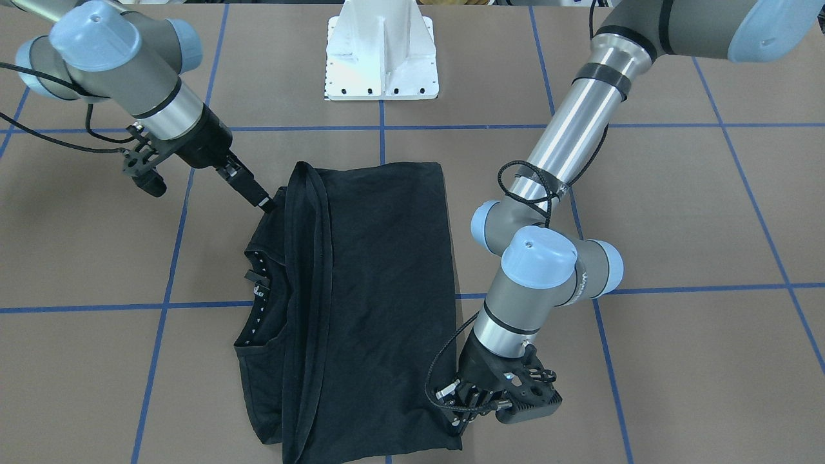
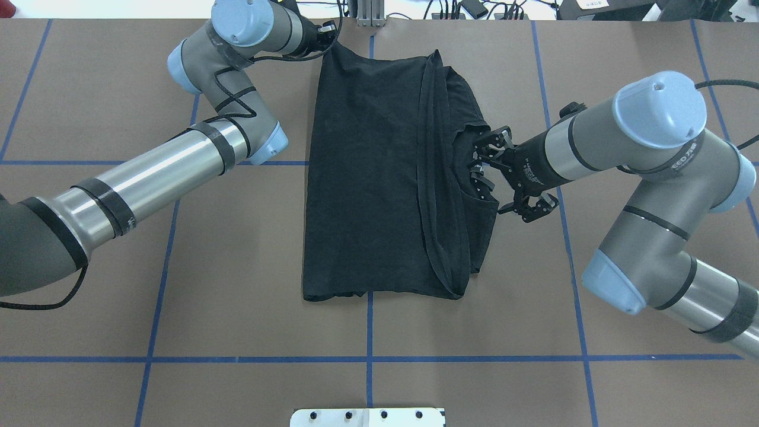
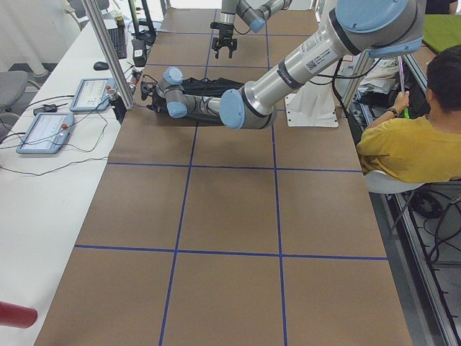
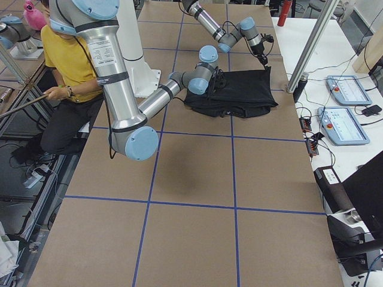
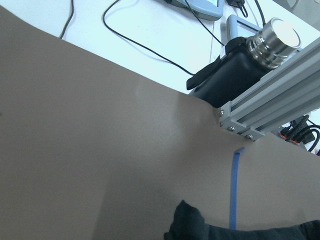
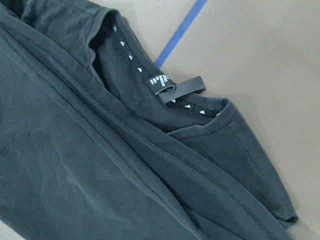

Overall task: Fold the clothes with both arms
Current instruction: 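Pull the shirt upright with both grippers, then release with the left gripper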

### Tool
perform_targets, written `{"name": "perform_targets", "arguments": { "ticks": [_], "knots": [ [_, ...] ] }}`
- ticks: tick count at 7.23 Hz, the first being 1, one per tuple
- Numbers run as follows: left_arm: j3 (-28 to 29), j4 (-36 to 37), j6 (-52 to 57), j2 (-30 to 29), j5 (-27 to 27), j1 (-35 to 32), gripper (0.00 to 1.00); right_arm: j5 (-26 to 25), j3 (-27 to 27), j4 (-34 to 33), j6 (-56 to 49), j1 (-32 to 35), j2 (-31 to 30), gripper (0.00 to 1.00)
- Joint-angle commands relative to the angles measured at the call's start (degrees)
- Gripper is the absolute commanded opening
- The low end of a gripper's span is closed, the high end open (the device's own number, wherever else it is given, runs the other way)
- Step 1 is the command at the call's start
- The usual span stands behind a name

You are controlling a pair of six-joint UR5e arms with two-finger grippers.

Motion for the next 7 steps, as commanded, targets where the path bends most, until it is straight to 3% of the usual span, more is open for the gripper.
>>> {"name": "perform_targets", "arguments": {
  "ticks": [1, 2, 4, 5, 7],
  "knots": [
    [-1.01, -0.52, 0.97, -0.74, -0.45, -1.33, 0.94, -4.16, 0.18, -5.02, -3.07, -5.42, 1.13, 1.0],
    [-4.17, 0.44, 1.14, 0.48, -1.06, -1.42, 0.92, -4.61, 0.53, -10.46, -7.19, -7.62, 3.32, 0.99],
    [-26.92, 9.98, 1.23, 15.69, -8.41, -1.25, 0.91, -10.39, 0.54, -20.39, -21.3, -13.86, 7.89, 0.72],
    [-35.92, 12.64, 1.14, 21.52, -10.89, -1.33, 0.91, -12.59, 0.62, -22.54, -28.6, -15.54, 8.35, 0.66],
    [-40.84, 13.02, 0.88, 26.49, -10.91, -1.25, 0.91, -19.79, 1.84, -29.37, -48.52, -17.92, 8.53, 0.51]
  ]
}}
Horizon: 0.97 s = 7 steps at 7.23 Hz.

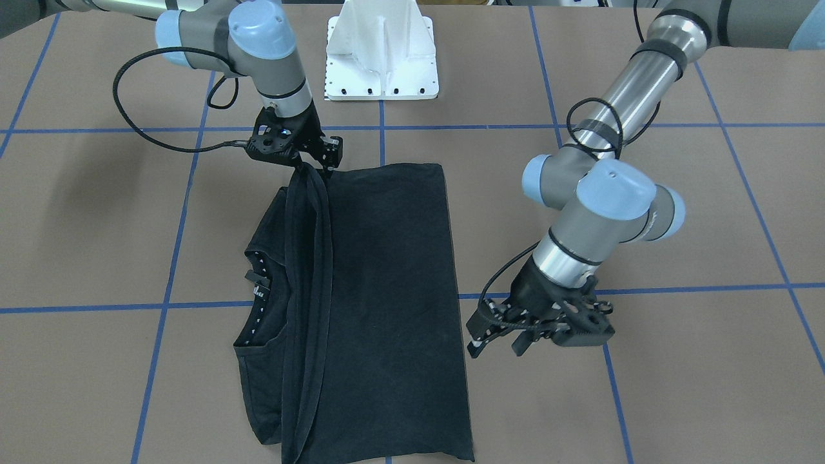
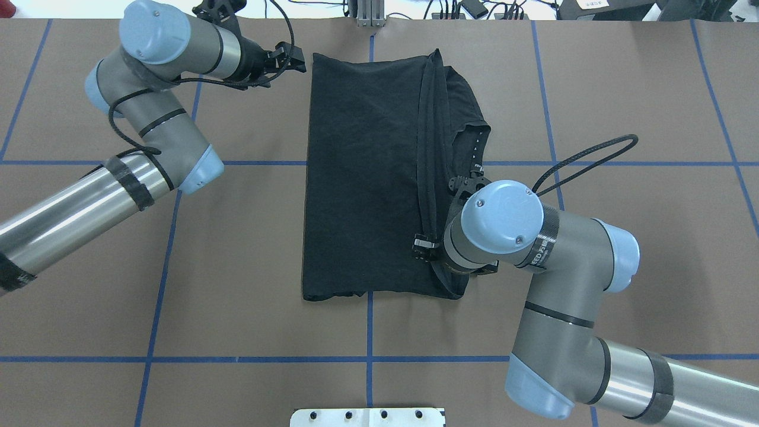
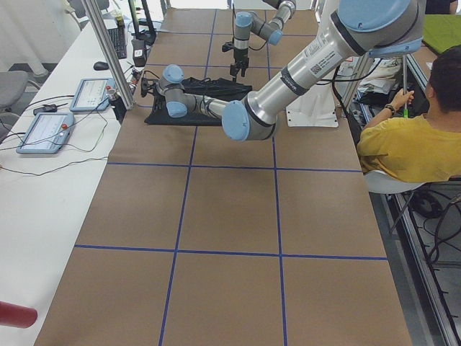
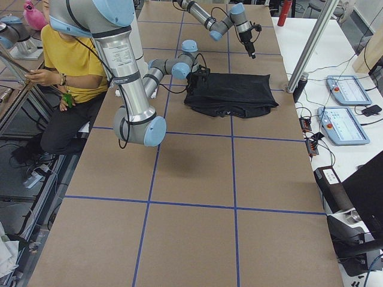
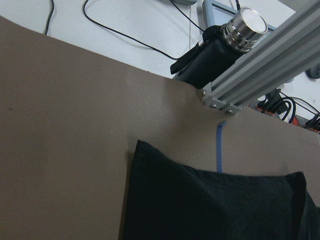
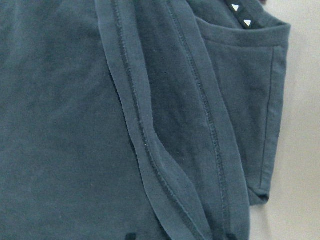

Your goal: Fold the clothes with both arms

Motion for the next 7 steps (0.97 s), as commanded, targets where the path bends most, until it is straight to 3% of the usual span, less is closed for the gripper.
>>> {"name": "perform_targets", "arguments": {
  "ticks": [1, 2, 7],
  "knots": [
    [-3.26, 0.56, -0.55, 2.98, -0.36, 0.06, 0.91, -6.99, 2.03, -5.31, -18.85, -2.88, 0.2, 0.43],
    [-3.26, 0.56, -0.82, 2.98, -0.36, 0.06, 0.91, -9.54, 2.05, -5.4, -22.75, -5.33, 0.11, 0.38],
    [-3.09, 0.38, -1.7, 4.74, -0.36, 0.41, 0.92, -14.47, -0.67, -5.67, -32.02, -9.39, -0.16, 0.37]
  ]
}}
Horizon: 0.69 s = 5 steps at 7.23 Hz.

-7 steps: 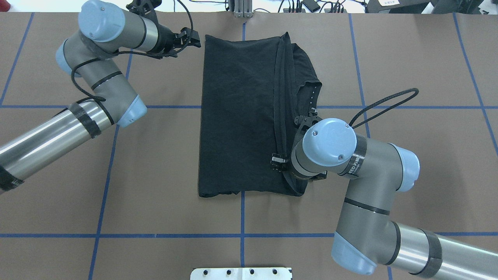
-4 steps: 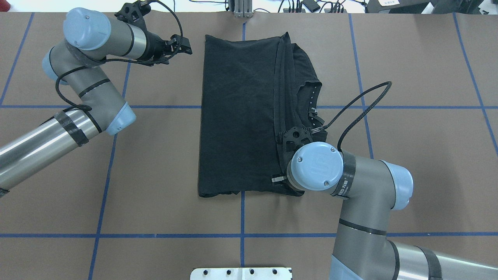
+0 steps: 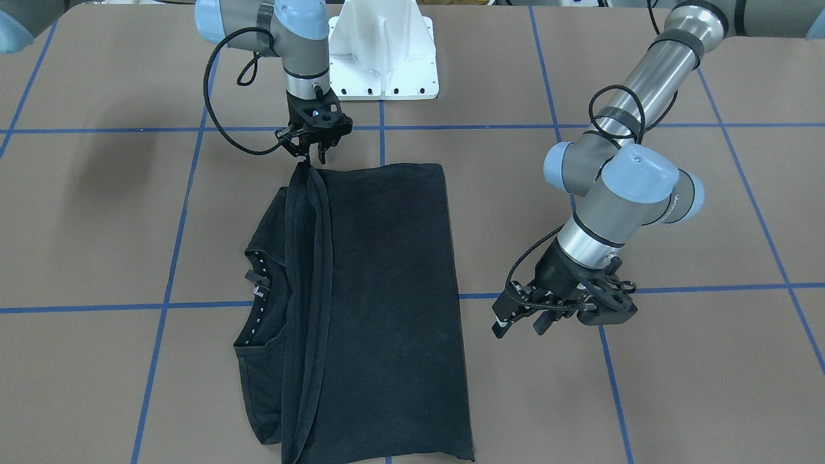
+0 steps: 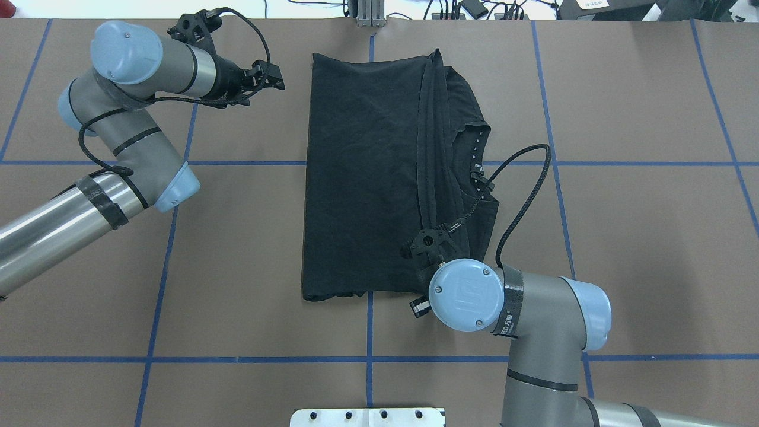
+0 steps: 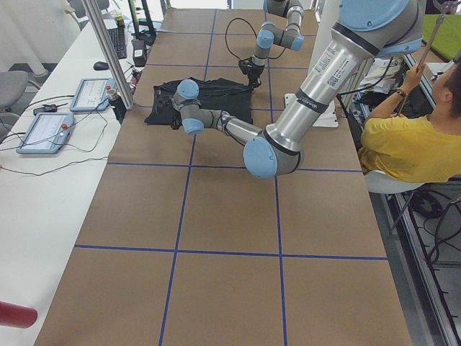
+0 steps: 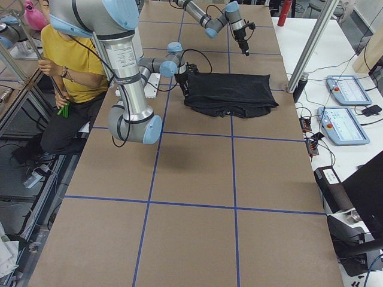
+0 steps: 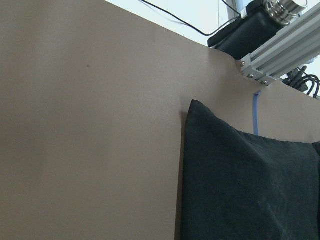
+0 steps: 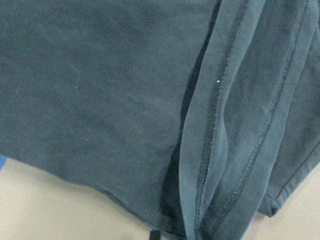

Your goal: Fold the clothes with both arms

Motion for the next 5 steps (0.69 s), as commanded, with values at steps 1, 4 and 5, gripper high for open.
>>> {"name": "perform_targets", "arguments": {
  "ticks": [1, 4, 5],
  "knots": [
    [0.22, -0.08, -0.09, 0.24, -0.01, 0.23, 0.92, -1.73, -0.81, -0.06, -2.11, -0.12, 0.08, 0.37],
    [0.31, -0.17, -0.27, 0.24, 0.08, 0.32, 0.92, -1.82, -1.07, -0.06, -2.12, 0.07, -0.01, 0.26],
    [0.31, -0.17, -0.36, 0.24, 0.08, 0.24, 0.92, -1.82, -0.9, -0.14, -2.12, 0.24, -0.01, 0.0]
  ]
}}
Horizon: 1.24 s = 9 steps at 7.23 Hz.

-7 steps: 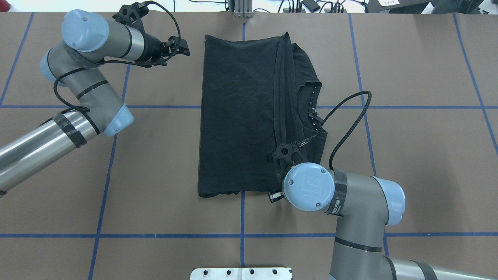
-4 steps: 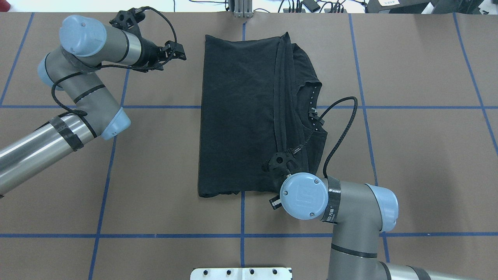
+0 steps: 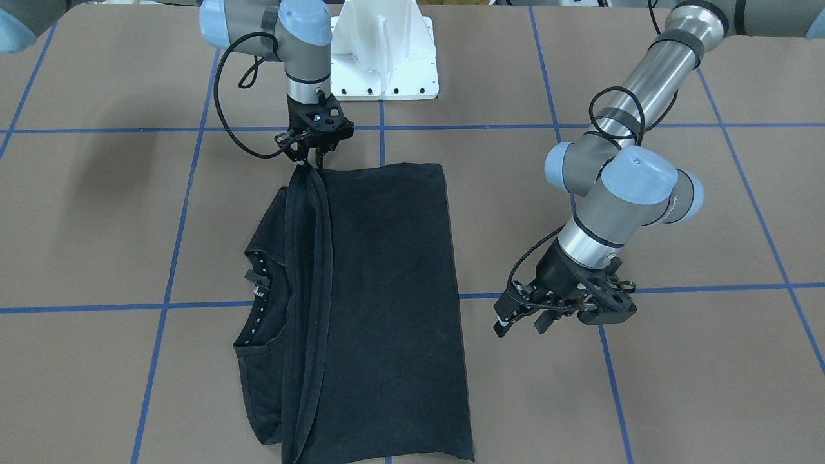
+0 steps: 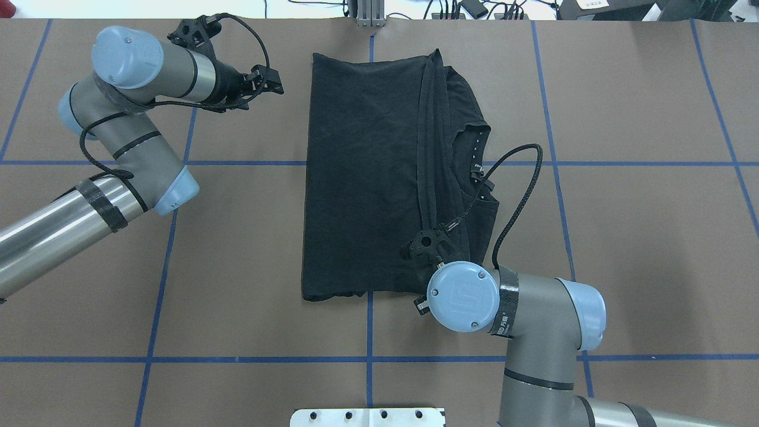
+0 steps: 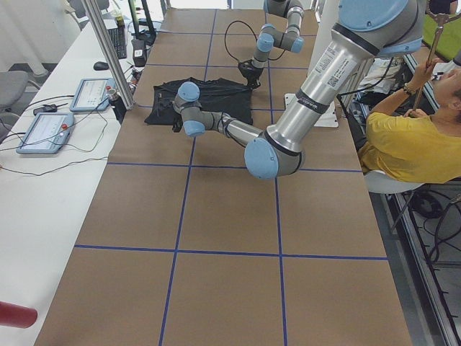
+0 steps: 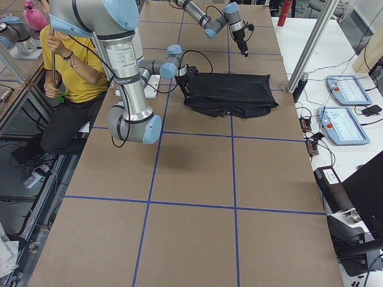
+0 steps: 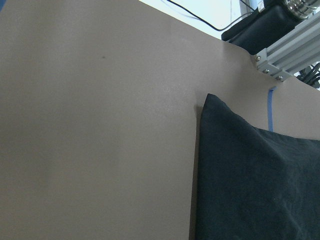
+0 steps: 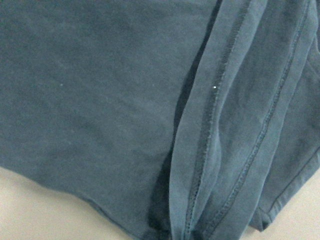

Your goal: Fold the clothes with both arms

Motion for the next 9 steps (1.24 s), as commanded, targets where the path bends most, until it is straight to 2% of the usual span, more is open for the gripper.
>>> {"name": "perform_targets", "arguments": {
  "ticks": [1, 2, 4, 5, 6, 7, 8, 9],
  "knots": [
    [0.02, -0.03, -0.24, 0.0, 0.03, 0.05, 0.92, 0.05, 0.51, -0.48, -0.02, 0.2, 0.05, 0.0],
    [-0.07, -0.03, -0.33, 0.0, 0.03, 0.05, 0.92, 0.05, 1.03, -1.18, -0.02, 0.37, 0.13, 0.0],
    [-0.07, -0.03, -1.47, 0.0, 0.03, 0.05, 0.92, 0.31, 6.38, -4.34, 1.72, 0.29, -3.1, 0.0],
    [-0.24, -0.03, -2.69, -0.08, 0.03, 0.22, 0.92, 0.05, 6.83, -3.4, 14.09, -3.72, -7.64, 0.0],
    [-0.24, -0.03, -2.71, -0.08, 0.03, 0.23, 0.92, 1.01, 7.97, 0.7, 23.96, -5.06, -9.34, 0.0],
    [-0.16, -0.03, -2.71, -0.08, 0.03, 0.49, 0.92, 1.36, 8.16, 1.0, 24.32, -5.07, -8.83, 0.0],
    [-0.07, -0.03, -2.71, -0.08, 0.12, 0.58, 0.92, 1.63, 8.24, 1.09, 24.15, -3.33, -8.66, 0.21],
    [-0.16, -0.03, -2.71, -0.08, 0.12, 0.66, 0.92, 3.11, 8.77, 1.09, 24.24, -1.84, -8.39, 0.99]
  ]
}}
